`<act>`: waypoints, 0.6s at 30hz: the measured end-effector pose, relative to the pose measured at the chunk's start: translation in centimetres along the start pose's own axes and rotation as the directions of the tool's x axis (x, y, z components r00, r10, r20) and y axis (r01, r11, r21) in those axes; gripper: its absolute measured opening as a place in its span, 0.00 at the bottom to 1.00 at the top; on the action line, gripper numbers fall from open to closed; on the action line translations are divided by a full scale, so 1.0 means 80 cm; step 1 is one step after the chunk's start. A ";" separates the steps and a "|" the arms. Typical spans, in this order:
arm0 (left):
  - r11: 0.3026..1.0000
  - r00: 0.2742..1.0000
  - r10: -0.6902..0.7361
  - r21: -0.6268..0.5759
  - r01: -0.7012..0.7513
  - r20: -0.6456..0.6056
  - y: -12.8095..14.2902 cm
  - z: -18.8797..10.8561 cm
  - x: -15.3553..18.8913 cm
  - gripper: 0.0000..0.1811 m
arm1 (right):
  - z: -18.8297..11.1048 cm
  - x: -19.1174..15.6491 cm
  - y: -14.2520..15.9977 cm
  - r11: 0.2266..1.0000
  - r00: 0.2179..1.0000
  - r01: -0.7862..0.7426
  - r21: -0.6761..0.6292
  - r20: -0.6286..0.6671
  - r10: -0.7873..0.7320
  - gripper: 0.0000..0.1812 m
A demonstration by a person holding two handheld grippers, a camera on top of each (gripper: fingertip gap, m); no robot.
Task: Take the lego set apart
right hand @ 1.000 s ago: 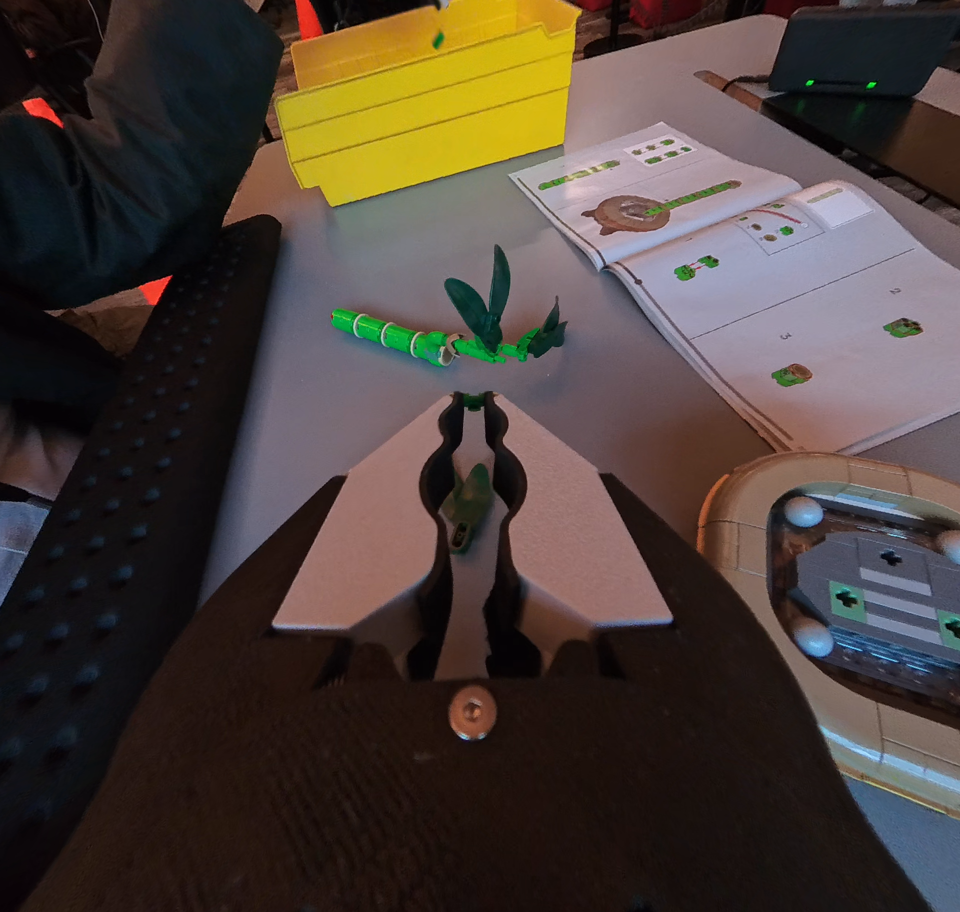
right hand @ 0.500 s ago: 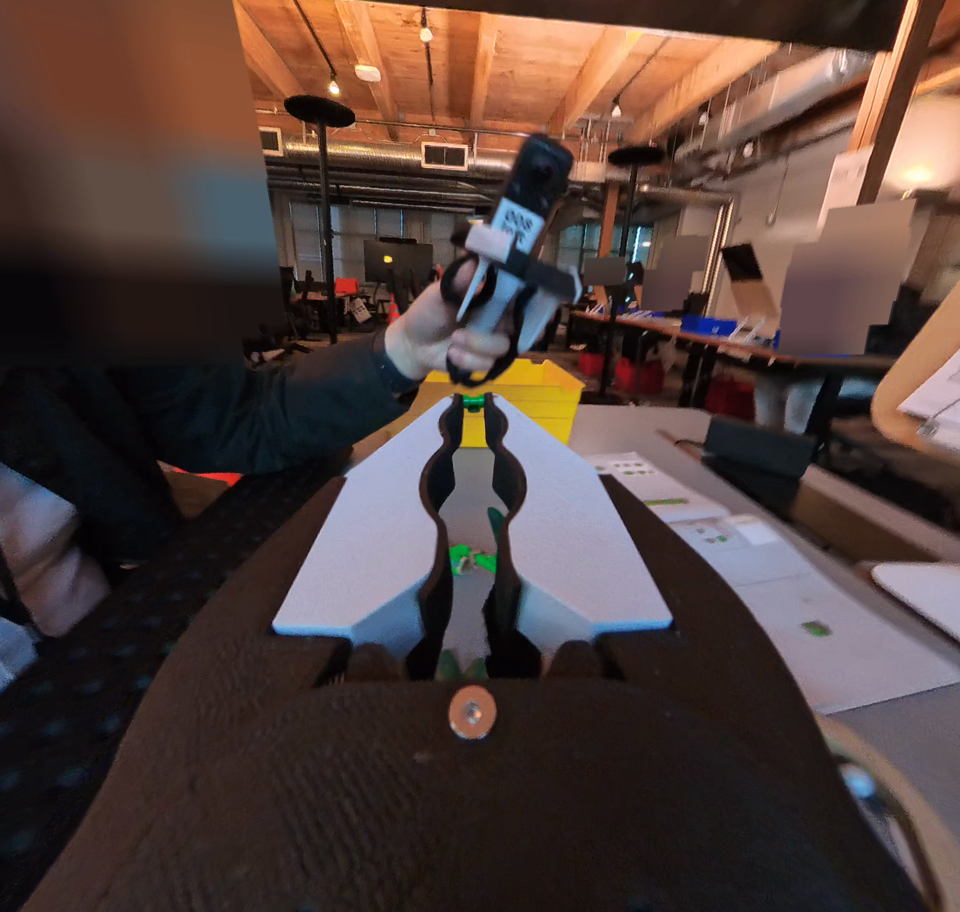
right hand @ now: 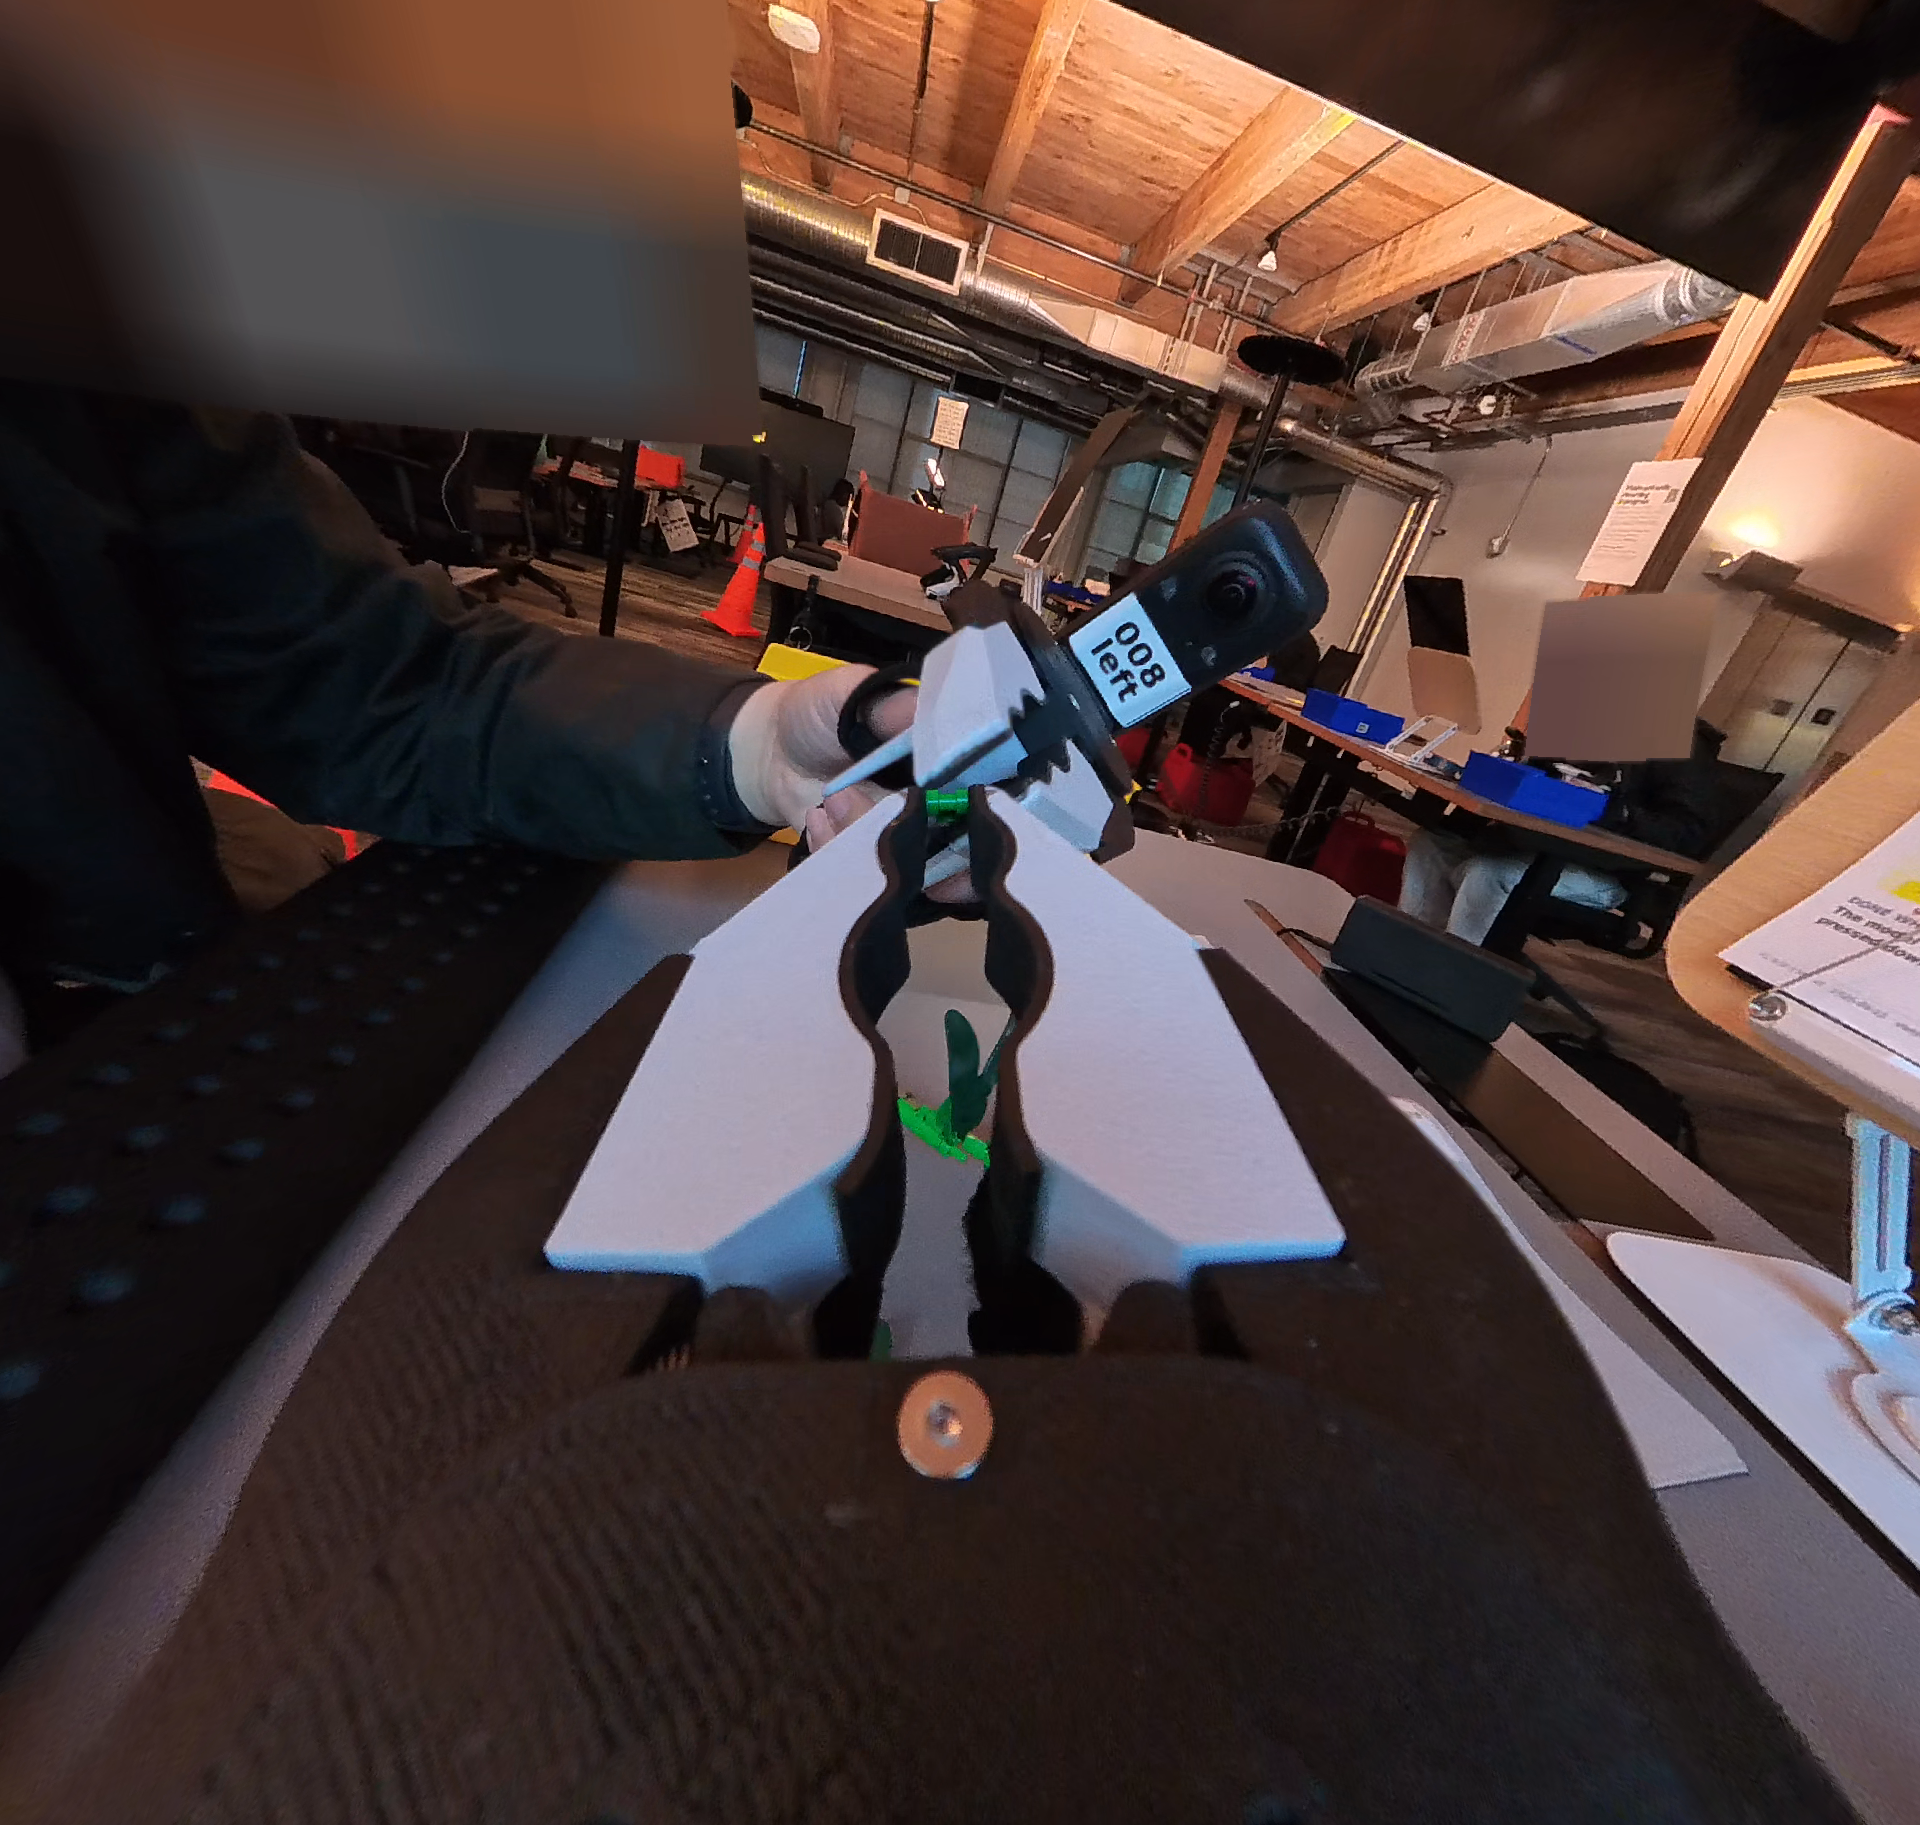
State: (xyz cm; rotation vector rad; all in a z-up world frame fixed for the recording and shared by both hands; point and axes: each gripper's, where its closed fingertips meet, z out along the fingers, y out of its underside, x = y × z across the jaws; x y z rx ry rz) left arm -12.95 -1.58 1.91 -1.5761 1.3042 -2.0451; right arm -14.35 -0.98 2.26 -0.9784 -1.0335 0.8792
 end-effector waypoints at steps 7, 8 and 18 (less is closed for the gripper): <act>0.995 0.994 0.094 0.017 -0.095 0.049 -0.007 -0.007 -0.001 0.01 | 0.001 0.011 0.000 1.000 0.997 0.028 -0.012 -0.073 -0.028 0.07; 0.984 0.980 0.170 0.042 -0.175 0.106 -0.017 -0.014 -0.003 0.01 | -0.001 0.020 0.000 1.000 0.993 0.027 -0.013 -0.116 -0.029 0.15; 0.008 -0.285 0.800 -0.485 -0.875 0.528 -0.063 -0.064 0.066 0.01 | -0.011 0.052 0.029 0.995 0.972 -0.050 -0.082 -0.234 0.030 0.21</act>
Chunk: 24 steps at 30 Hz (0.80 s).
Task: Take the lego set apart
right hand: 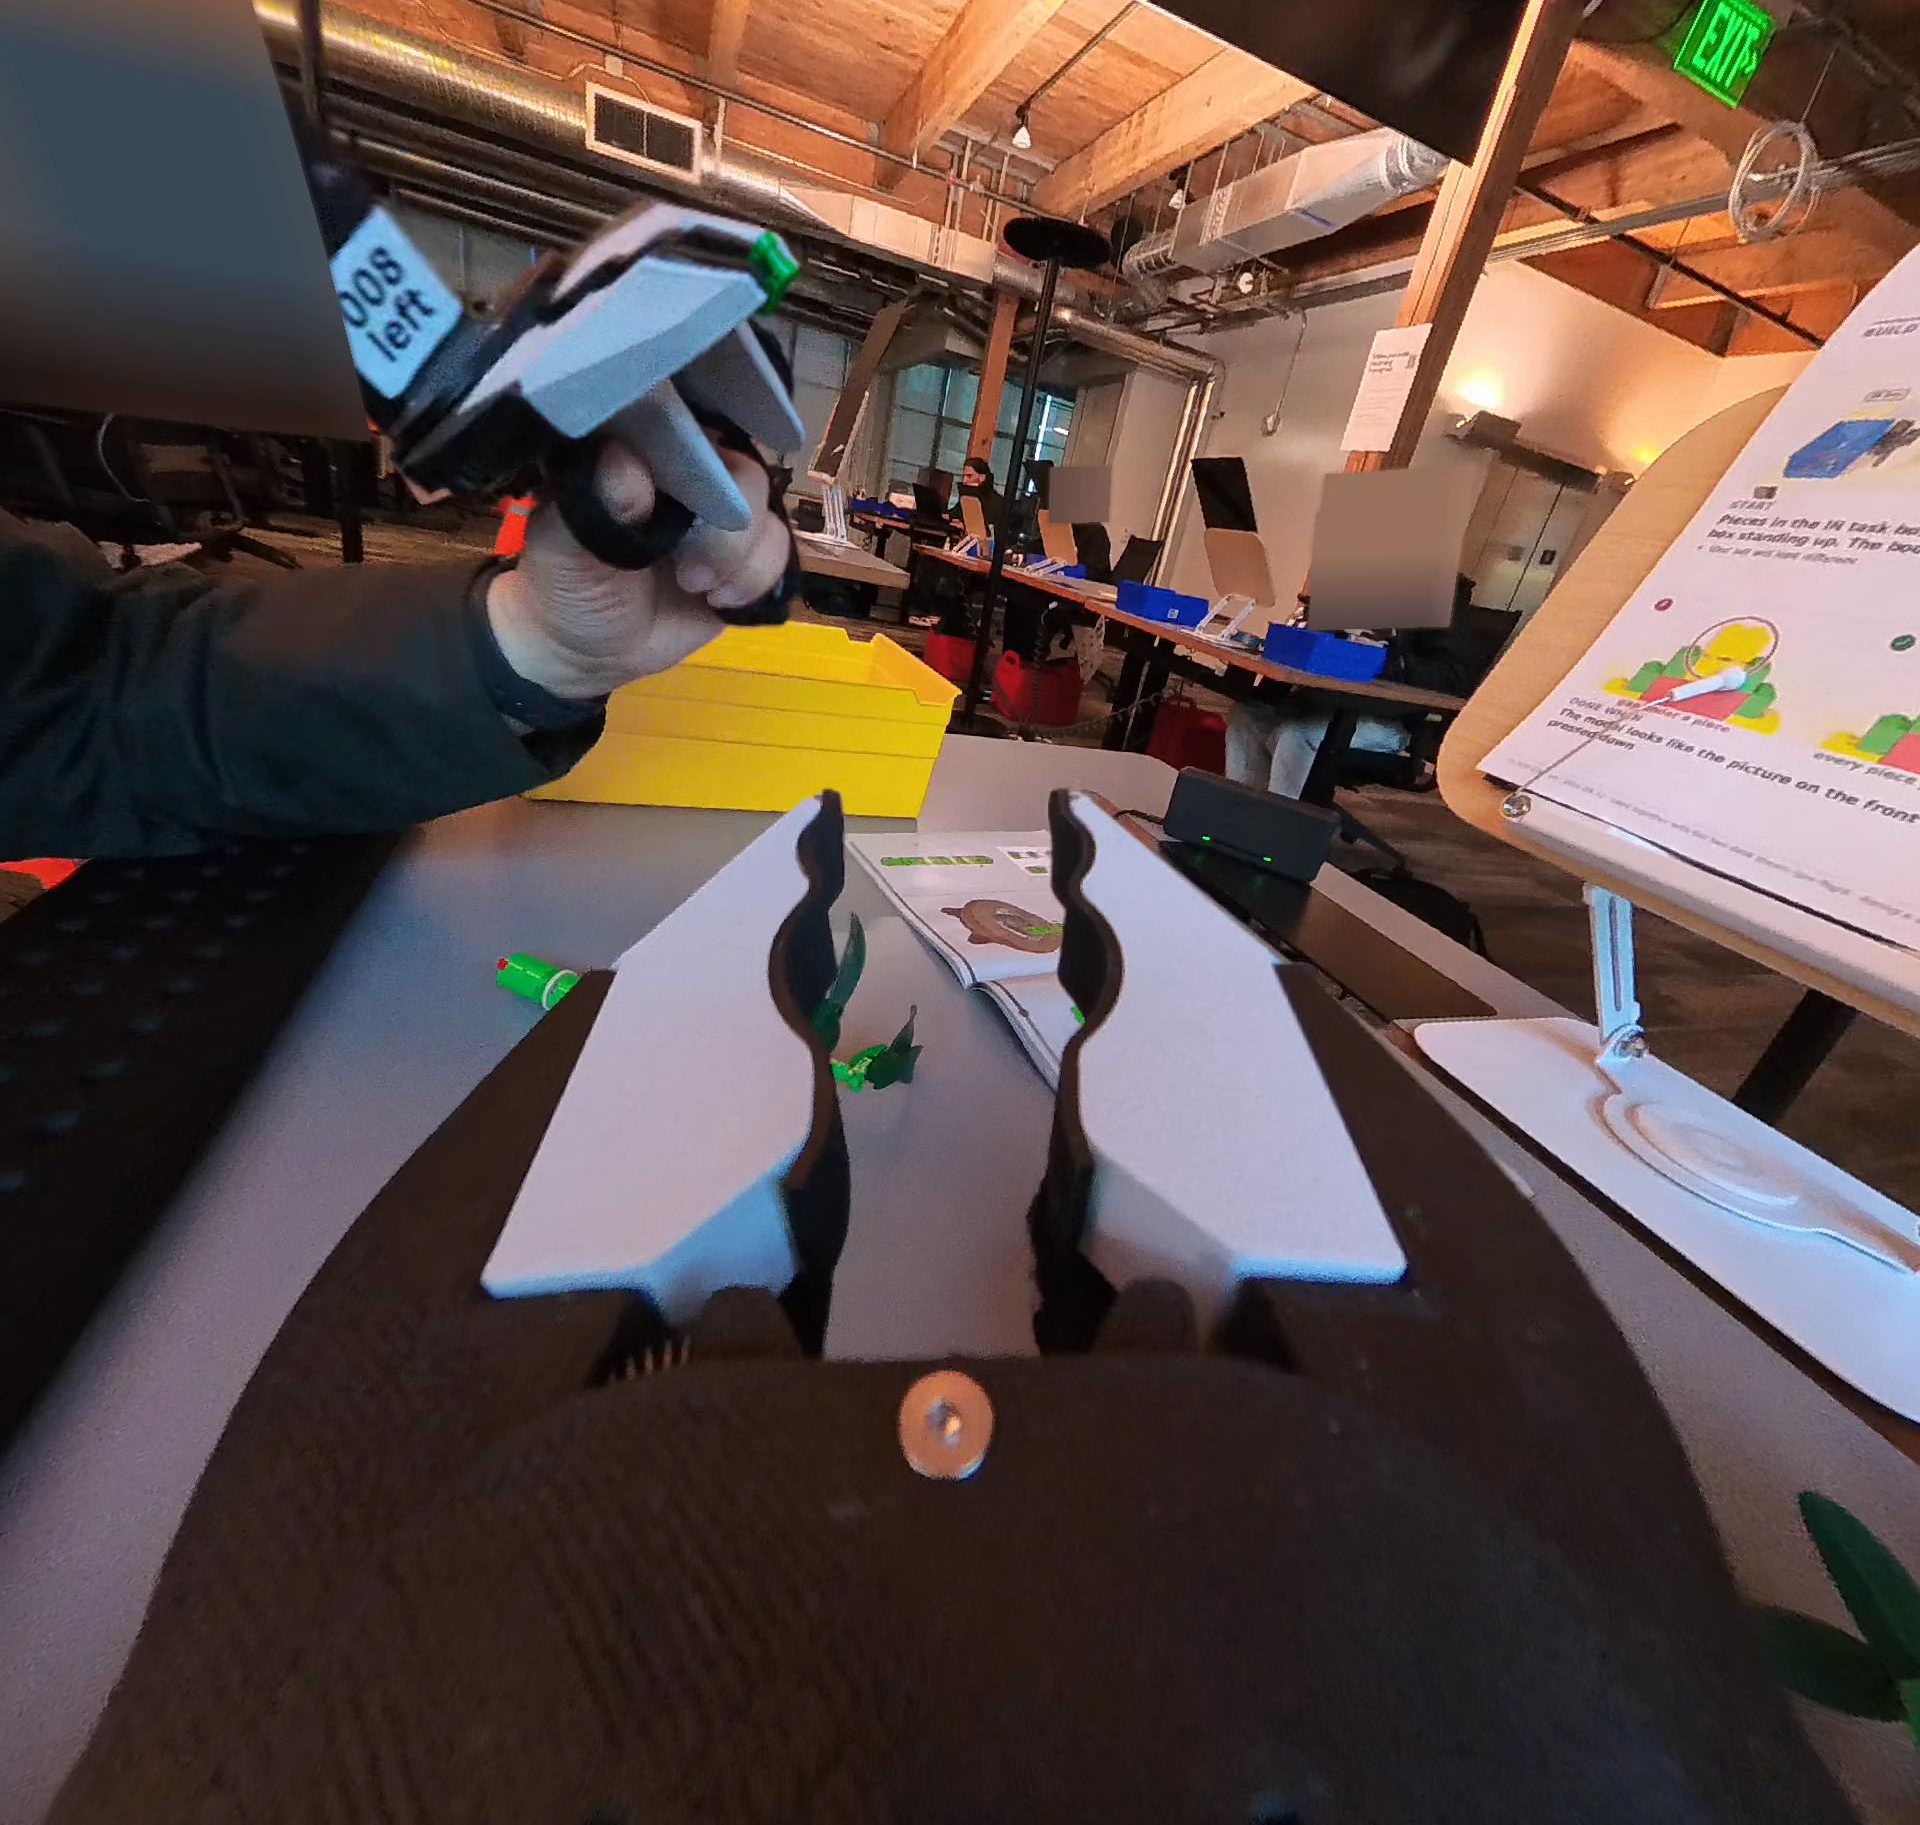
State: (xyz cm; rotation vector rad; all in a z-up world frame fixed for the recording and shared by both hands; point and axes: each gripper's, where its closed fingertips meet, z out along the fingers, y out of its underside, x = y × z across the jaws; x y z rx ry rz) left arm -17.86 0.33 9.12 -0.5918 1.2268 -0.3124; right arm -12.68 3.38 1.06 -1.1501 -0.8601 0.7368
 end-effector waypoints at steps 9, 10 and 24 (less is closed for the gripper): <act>0.745 0.755 0.655 -0.158 -0.648 -0.008 0.021 0.006 0.036 0.02 | 0.001 -0.003 0.004 0.999 0.999 -0.031 -0.014 0.017 0.031 0.21; 0.719 0.728 0.686 -0.155 -0.677 0.000 0.020 0.006 0.037 0.02 | 0.001 -0.003 0.005 0.999 0.999 -0.031 -0.016 0.018 0.032 0.21; 0.713 0.721 0.683 -0.111 -0.693 -0.115 0.041 0.016 0.081 0.02 | -0.002 -0.025 -0.039 0.867 0.843 -0.495 0.051 0.269 0.466 0.14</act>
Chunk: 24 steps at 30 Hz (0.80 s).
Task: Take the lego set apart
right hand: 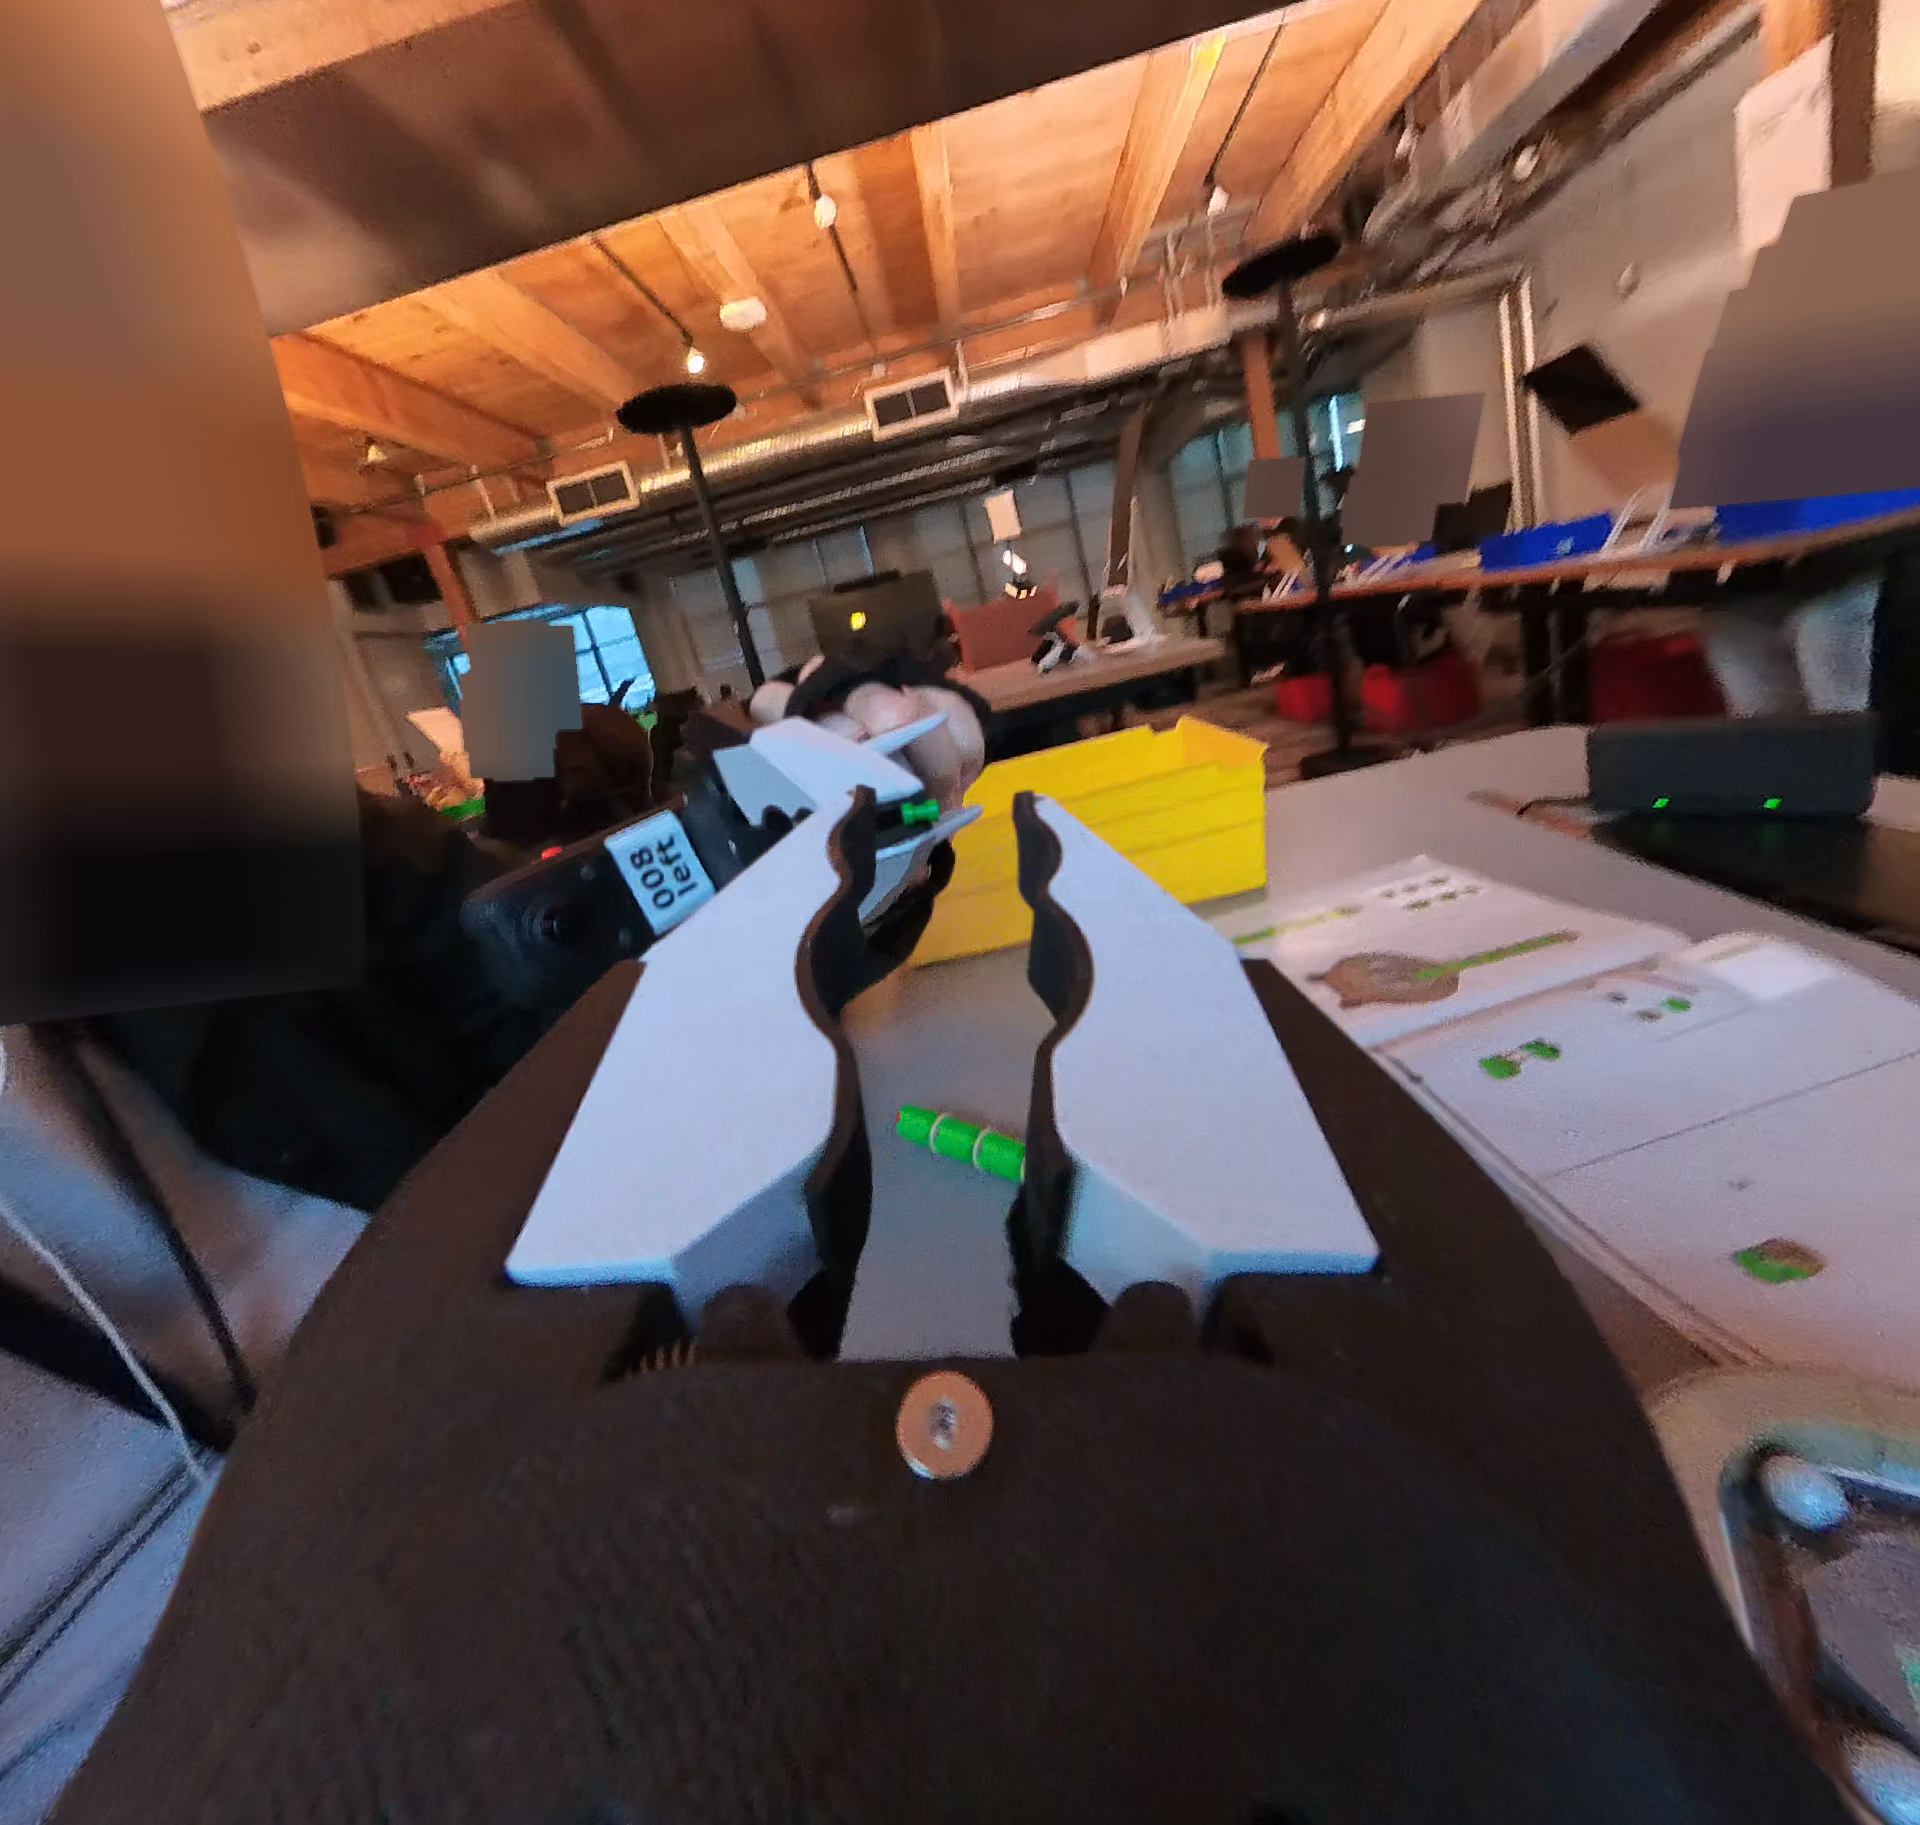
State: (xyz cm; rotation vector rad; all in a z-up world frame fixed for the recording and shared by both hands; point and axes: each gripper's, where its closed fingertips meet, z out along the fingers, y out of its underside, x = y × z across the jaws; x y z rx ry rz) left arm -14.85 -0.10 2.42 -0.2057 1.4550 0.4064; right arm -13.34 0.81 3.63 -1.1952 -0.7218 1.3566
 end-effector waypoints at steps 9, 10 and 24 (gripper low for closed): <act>1.000 0.999 -0.004 0.020 0.005 -0.042 -0.008 0.003 0.013 0.02 | 0.013 -0.004 0.032 0.989 0.998 -0.061 -0.138 0.015 0.064 0.07; 1.000 0.999 -0.011 0.018 0.012 -0.049 -0.008 0.004 0.014 0.02 | 0.012 -0.007 0.034 0.987 0.998 -0.055 -0.150 0.030 0.060 0.03; 0.096 0.008 -0.851 -0.141 0.985 -0.525 -0.011 -0.002 -0.019 0.20 | 0.009 -0.016 0.021 0.818 0.823 0.552 -0.164 -0.052 -0.566 0.00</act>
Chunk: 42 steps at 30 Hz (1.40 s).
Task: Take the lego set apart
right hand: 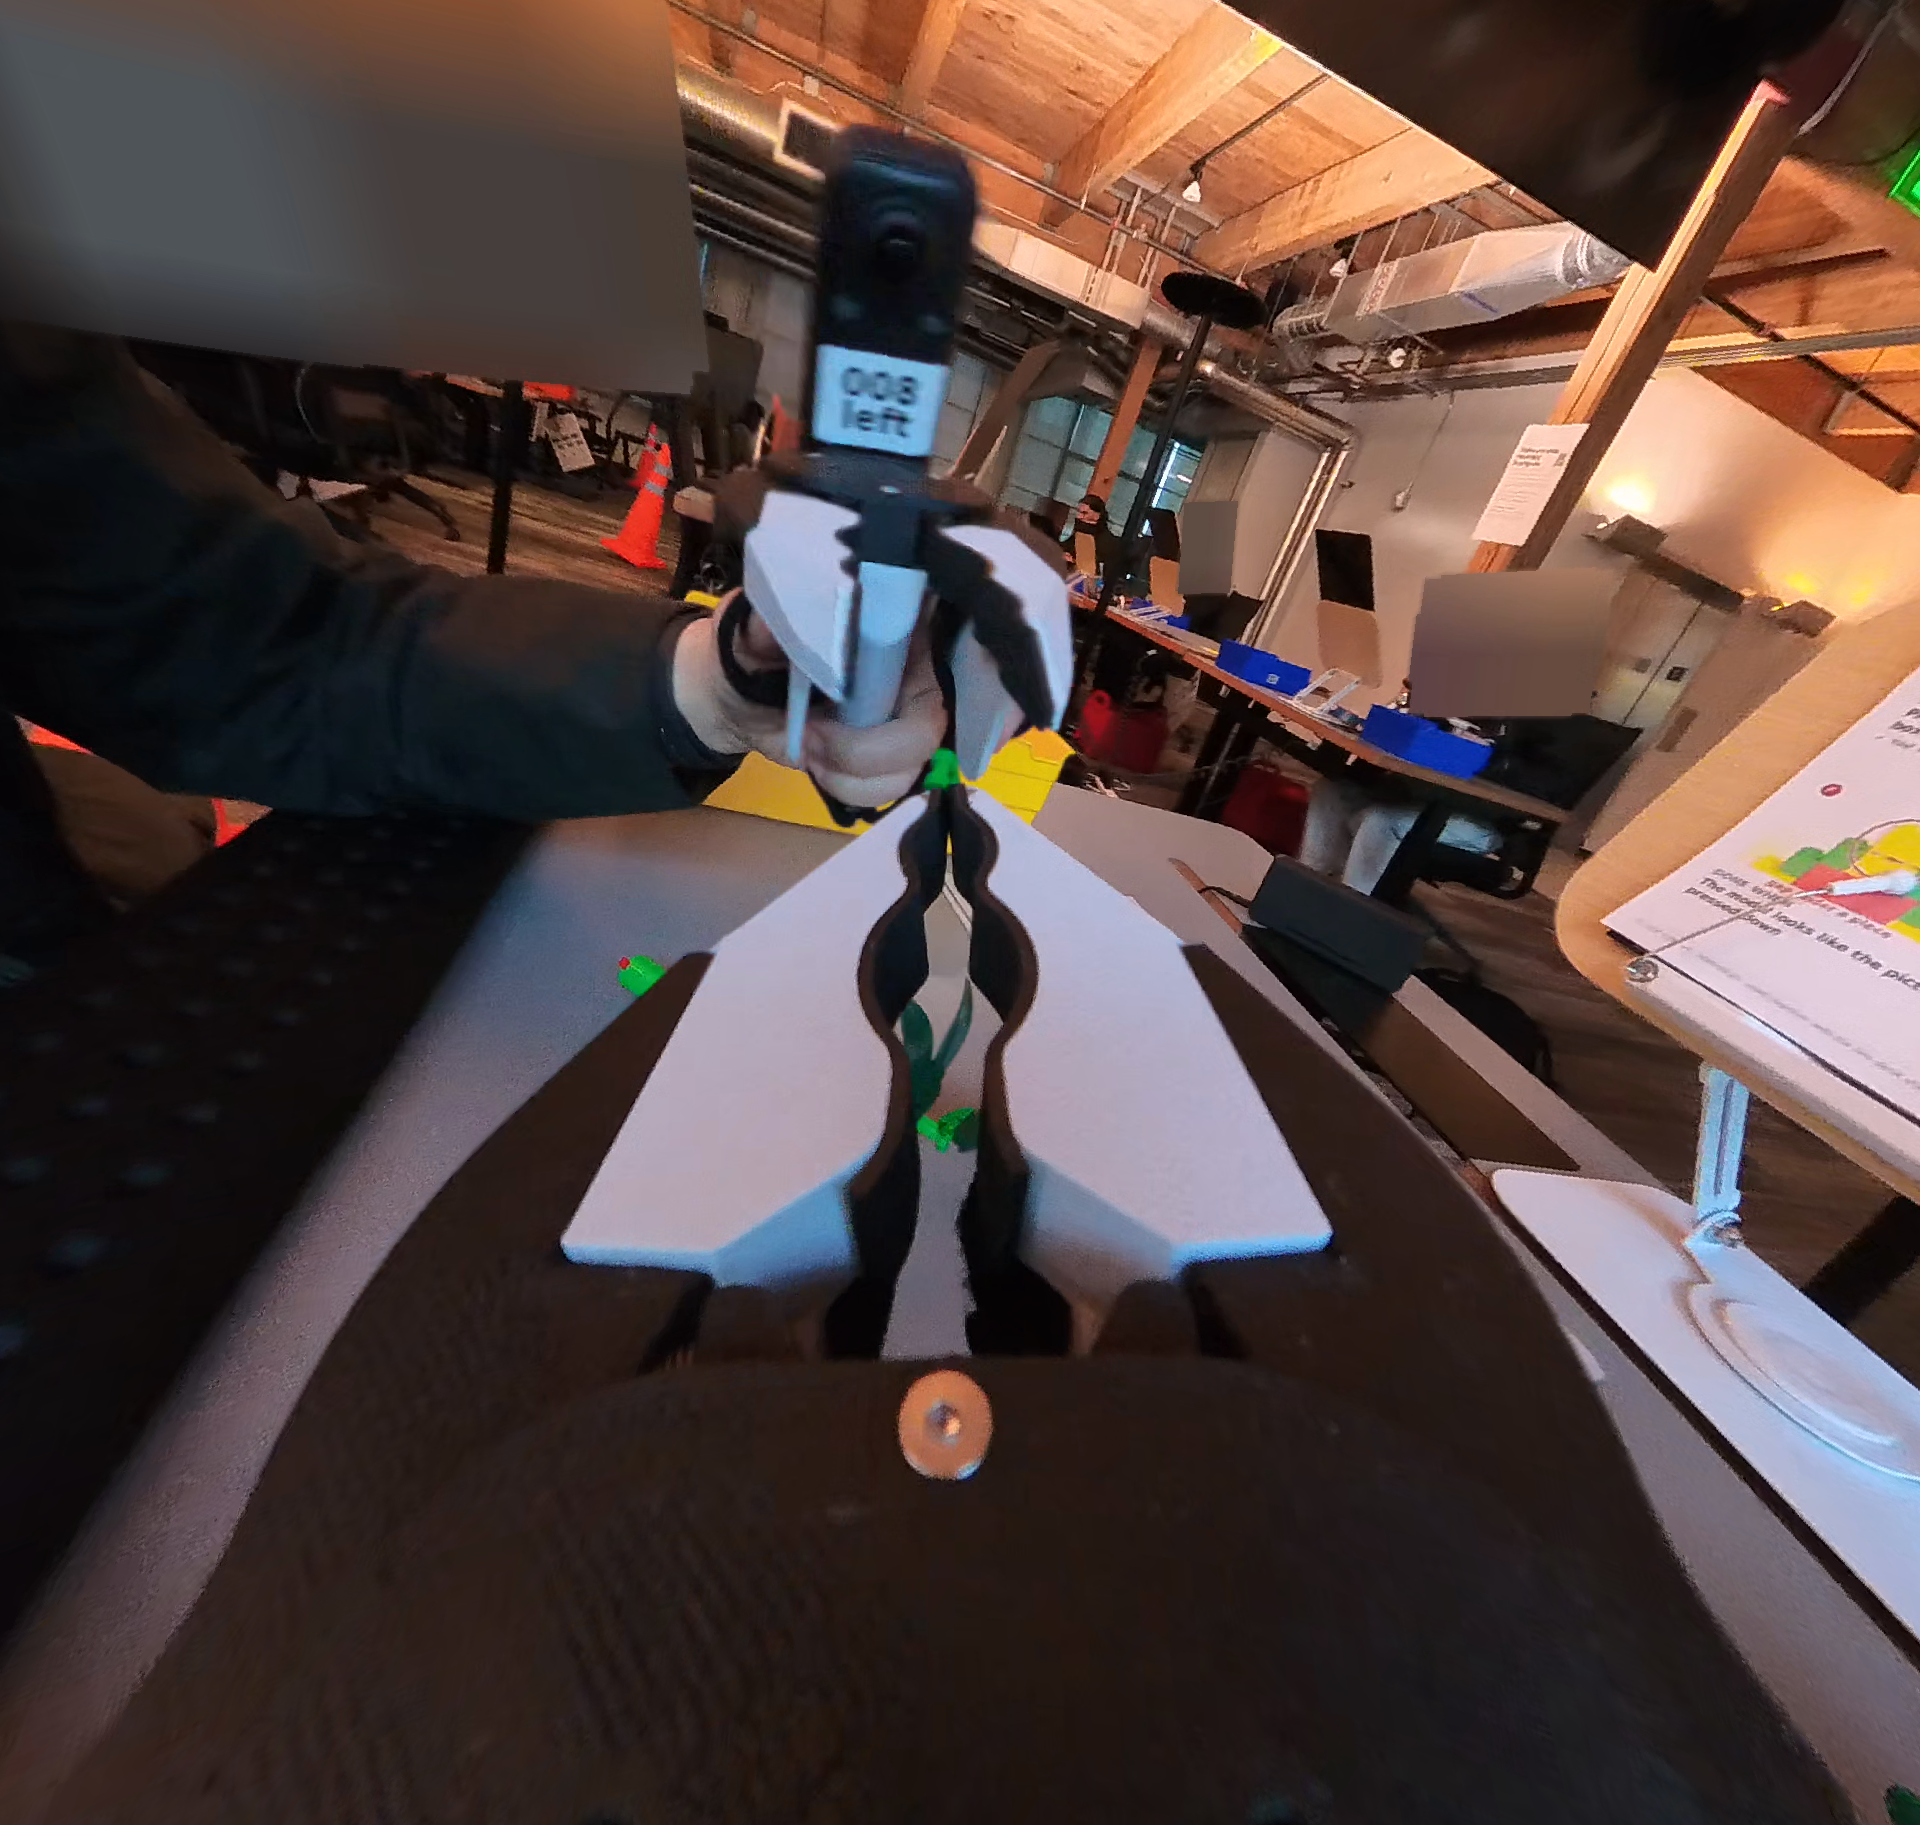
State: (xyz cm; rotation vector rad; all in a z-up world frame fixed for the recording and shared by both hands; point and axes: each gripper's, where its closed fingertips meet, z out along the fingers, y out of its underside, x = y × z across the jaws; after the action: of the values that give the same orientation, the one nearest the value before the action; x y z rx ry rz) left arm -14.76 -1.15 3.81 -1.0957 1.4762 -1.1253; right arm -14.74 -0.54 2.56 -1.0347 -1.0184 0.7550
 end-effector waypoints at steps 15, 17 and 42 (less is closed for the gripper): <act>0.950 0.957 -0.284 -0.115 0.290 0.065 0.043 -0.023 -0.053 0.14 | 0.004 -0.009 0.118 0.885 0.970 -0.204 -0.419 0.033 0.239 0.08; 0.951 0.955 -0.285 -0.103 0.292 0.077 0.039 -0.030 -0.058 0.14 | 0.014 -0.036 0.122 0.862 0.950 -0.220 -0.457 0.101 0.296 0.09; 0.957 0.957 -0.265 -0.085 0.276 0.118 0.030 -0.056 -0.077 0.14 | 0.113 -0.163 0.164 0.771 0.941 0.035 -0.635 0.282 0.189 0.07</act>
State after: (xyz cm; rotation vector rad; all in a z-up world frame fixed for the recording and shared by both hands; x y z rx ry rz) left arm -18.46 5.89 3.03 -1.4401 1.3396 -1.1693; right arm -28.36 -4.52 -12.32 -1.5754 -1.6000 0.6743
